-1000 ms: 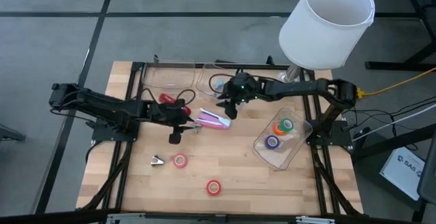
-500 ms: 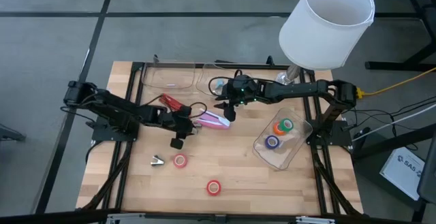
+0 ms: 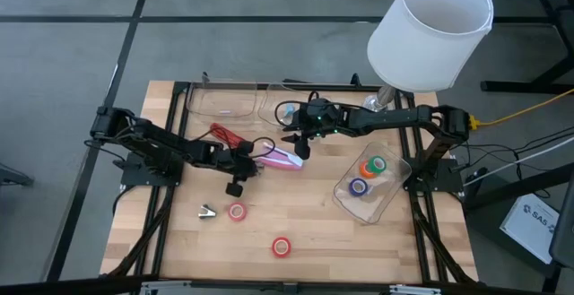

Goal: Pick and place Stapler, Stapler remover, tape
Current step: Put the gray staple remover into the top right transparent bin

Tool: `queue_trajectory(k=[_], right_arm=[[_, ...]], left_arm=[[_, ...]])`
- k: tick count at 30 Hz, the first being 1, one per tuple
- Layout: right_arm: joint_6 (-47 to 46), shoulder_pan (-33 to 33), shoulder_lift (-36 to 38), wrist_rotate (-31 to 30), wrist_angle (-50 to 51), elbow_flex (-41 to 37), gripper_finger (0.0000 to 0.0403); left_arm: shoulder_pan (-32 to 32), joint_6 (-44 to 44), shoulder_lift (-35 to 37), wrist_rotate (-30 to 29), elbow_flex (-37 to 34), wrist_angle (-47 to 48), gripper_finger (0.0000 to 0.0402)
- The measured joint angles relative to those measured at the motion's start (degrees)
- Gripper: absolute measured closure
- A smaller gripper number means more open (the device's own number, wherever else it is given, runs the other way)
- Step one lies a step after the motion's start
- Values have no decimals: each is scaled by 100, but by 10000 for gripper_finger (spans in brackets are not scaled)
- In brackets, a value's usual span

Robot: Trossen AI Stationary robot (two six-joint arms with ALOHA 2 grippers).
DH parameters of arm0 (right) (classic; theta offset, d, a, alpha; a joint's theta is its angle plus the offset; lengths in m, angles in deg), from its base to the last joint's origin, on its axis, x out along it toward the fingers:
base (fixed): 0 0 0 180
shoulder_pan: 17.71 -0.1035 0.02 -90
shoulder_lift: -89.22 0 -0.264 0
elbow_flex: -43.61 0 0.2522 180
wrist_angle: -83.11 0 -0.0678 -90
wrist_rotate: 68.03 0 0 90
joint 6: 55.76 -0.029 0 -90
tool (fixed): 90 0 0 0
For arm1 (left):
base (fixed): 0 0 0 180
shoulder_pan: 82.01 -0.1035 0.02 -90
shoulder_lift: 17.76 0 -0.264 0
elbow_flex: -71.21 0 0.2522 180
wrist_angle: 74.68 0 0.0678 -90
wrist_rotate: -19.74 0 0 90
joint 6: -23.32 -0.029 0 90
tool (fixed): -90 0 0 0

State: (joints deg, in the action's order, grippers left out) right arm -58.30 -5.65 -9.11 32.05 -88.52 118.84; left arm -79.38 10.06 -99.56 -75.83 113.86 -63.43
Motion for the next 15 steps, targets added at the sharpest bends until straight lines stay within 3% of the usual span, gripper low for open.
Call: queue_trajectory(k=[3, 15], right_arm=[[2, 0, 0, 0, 3, 0, 233], [35, 0, 0, 0, 5, 0, 233]], left_arm=[[0, 7, 11, -166, 7, -28, 391], [-11, 261, 462, -680, -4, -36, 398]])
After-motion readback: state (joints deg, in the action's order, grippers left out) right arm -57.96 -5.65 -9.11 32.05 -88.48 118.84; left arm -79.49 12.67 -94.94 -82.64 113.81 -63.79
